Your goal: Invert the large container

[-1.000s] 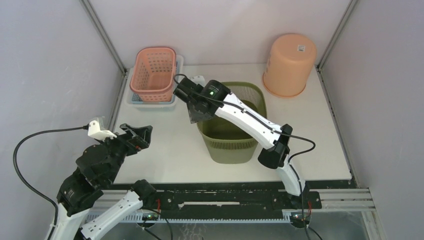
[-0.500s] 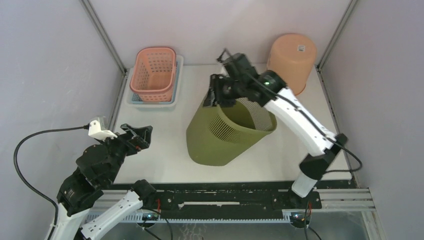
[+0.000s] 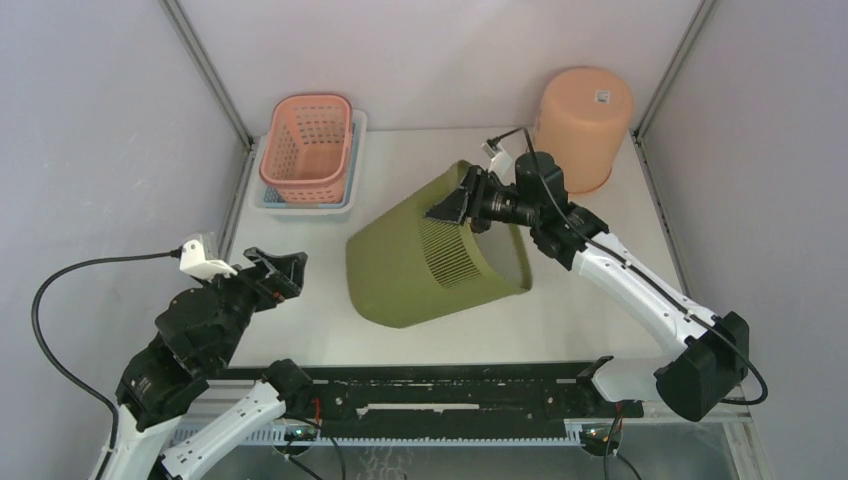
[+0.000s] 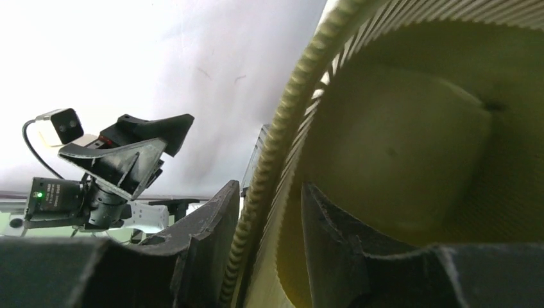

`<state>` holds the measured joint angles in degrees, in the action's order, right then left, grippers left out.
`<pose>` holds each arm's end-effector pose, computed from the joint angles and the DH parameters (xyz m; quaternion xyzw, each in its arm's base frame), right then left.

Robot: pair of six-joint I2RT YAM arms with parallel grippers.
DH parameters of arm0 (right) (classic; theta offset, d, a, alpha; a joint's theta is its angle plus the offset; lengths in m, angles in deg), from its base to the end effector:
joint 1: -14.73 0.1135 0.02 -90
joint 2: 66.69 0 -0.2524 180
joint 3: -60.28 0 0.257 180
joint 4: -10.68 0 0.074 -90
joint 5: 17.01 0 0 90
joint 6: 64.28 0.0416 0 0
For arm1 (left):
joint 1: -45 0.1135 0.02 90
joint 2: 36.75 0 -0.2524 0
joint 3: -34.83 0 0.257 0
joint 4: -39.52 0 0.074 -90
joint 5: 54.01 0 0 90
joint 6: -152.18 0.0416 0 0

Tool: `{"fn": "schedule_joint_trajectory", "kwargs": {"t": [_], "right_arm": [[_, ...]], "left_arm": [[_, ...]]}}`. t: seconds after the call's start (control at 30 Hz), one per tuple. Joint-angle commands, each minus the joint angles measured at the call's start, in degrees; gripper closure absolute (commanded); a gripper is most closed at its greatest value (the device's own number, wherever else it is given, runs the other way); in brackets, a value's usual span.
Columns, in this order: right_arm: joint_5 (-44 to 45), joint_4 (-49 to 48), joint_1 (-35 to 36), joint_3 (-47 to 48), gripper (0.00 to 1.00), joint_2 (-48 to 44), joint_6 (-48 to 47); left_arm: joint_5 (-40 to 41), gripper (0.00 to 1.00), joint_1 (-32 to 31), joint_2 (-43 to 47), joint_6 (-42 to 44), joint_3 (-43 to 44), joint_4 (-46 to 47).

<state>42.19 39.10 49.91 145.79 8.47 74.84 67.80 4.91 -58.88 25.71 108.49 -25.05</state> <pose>0.2431 0.1975 0.3696 -0.0601 0.7935 0.5393 0.2755 0.0544 -0.0171 0.3851 -0.1467 0.7579 -0.2023 0.6027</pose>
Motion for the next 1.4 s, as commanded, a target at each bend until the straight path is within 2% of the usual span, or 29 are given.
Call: {"fn": "schedule_joint_trajectory", "kwargs": {"t": [0.0,0.13,0.27,0.33,0.37,0.6,0.7,0.77,0.93,1.07,1.1,1.13,1.17,1.2,1.3,1.37], "right_arm": [[-1.5,-13.0,-1.9,-9.4,1.00,-1.6,4.6],[-2.0,-9.9,-5.1,-14.7,0.98,-4.6,2.6],[-3.9,-8.8,-7.6,-18.7,0.60,-7.1,1.3],[-4.8,-8.4,-8.3,-20.1,0.45,-8.3,0.7],[-5.7,-8.4,-8.6,-20.7,0.41,-8.7,0.4],[-13.0,-6.9,-12.2,-22.9,0.35,-11.6,-1.6],[-15.3,-8.7,-12.9,-24.7,0.37,-12.6,-0.2],[-17.0,-12.2,-13.2,-27.4,0.46,-12.9,2.3],[-20.7,-25.1,-13.1,-33.5,0.43,-10.8,9.1],[-21.5,-31.7,-12.5,-35.6,0.45,-7.9,11.8],[-21.7,-33.2,-12.3,-35.9,0.53,-7.2,12.4],[-21.8,-35.7,-12.3,-36.2,0.68,-6.5,13.6],[-22.2,-38.0,-12.4,-36.5,0.88,-5.8,15.0],[-22.8,-40.2,-12.4,-36.7,1.00,-4.9,16.3],[-23.5,-48.6,-11.9,-37.1,1.00,-2.8,21.5],[-23.6,-58.7,-11.5,-37.3,1.00,-0.9,27.0]], "left_arm": [[-0.4,0.00,0.3,-0.7,0.6,-1.7,2.0],[-0.4,0.00,0.3,-0.7,0.3,-2.2,2.0],[-1.0,0.00,0.3,-1.3,0.1,-3.1,3.2],[-1.2,0.00,0.3,-2.0,0.0,-3.2,3.3],[-1.4,0.00,0.3,-2.2,-0.1,-3.3,3.4],[-1.7,0.00,0.3,-2.9,-0.5,-3.7,4.0],[-2.2,0.00,0.3,-3.5,-0.8,-3.9,4.6],[-2.5,0.00,0.2,-3.9,-1.0,-4.0,4.9],[-2.9,0.00,0.3,-4.6,-1.3,-4.3,5.2],[-2.9,0.00,0.2,-4.8,-1.5,-4.3,5.2],[-2.9,0.00,0.3,-4.9,-1.5,-4.3,5.2],[-2.9,0.00,0.3,-5.0,-1.5,-4.2,5.2],[-2.9,0.00,0.2,-5.1,-1.5,-4.1,5.2],[-2.8,0.00,0.2,-5.2,-1.5,-4.0,5.1],[-2.7,0.00,0.3,-5.4,-1.7,-3.7,4.9],[-2.4,0.00,0.2,-5.7,-1.6,-2.9,4.3]]}}
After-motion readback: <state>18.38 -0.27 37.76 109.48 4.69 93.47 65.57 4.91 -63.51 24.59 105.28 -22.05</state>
